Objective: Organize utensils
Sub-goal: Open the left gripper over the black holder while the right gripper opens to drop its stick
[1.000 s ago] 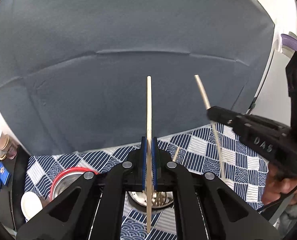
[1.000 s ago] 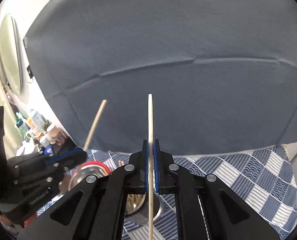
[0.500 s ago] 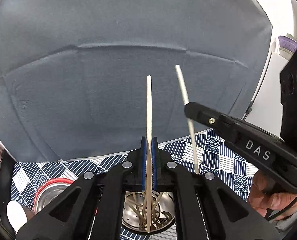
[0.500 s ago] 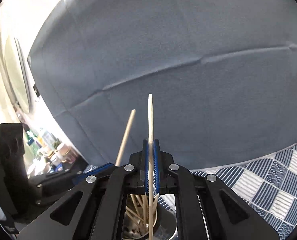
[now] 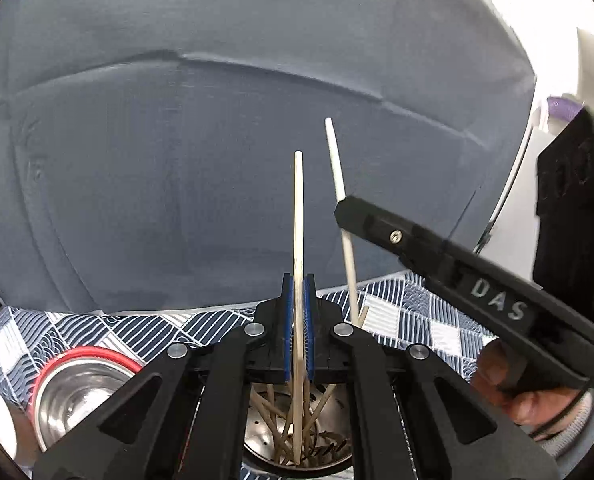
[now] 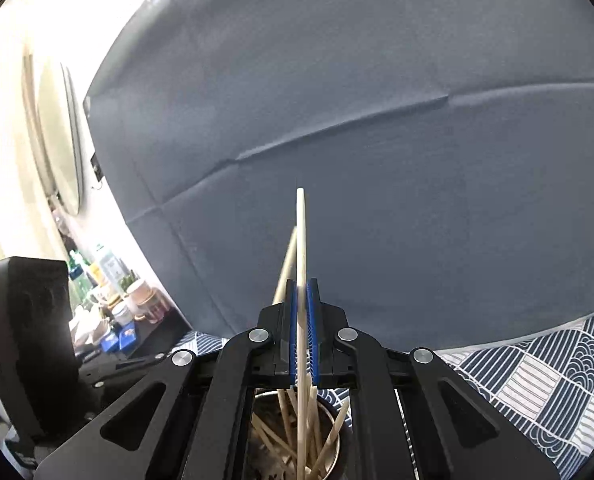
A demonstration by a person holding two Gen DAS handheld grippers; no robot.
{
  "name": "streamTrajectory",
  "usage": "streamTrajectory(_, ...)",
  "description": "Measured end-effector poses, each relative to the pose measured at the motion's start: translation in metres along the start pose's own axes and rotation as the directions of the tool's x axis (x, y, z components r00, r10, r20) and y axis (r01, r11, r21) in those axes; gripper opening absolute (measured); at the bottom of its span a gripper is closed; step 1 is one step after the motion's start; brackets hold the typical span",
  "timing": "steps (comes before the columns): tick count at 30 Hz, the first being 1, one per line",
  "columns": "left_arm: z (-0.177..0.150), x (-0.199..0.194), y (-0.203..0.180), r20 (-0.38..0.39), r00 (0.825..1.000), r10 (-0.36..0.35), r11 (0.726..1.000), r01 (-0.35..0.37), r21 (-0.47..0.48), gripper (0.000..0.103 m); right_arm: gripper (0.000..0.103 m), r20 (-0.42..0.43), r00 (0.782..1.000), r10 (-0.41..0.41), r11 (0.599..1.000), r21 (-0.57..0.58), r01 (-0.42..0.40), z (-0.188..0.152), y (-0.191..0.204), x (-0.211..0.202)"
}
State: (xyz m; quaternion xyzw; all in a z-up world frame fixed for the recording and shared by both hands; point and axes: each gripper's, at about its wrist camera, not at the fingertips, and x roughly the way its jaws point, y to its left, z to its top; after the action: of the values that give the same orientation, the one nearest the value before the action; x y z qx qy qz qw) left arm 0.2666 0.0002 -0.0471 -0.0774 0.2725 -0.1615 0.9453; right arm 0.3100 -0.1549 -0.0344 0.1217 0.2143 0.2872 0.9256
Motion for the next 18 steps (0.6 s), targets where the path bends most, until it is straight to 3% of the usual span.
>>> streamTrajectory(6,-0.025,-0.015,0.006,0.141,0.990,-0.013,0.998,0.020,-0.053,0.005,0.005,-0.023,1.000,-0.015,1.000,-0.022,0.015,-0.025,0.001,0.004)
streamTrajectory(9,-0.037,-0.016,0.004,0.156,0.988,0.014,0.999,-0.007,-0.048,0.005,0.005,-0.038,0.999,-0.020,0.999,-0.030,0.019,-0.039,0.000,0.003)
streamTrajectory(18,-0.048,-0.029,0.004,0.138,0.990,0.000,0.998,0.007,-0.056,0.006,0.008,-0.063,0.996,-0.058,0.997,-0.052,0.055,-0.061,0.005,-0.009)
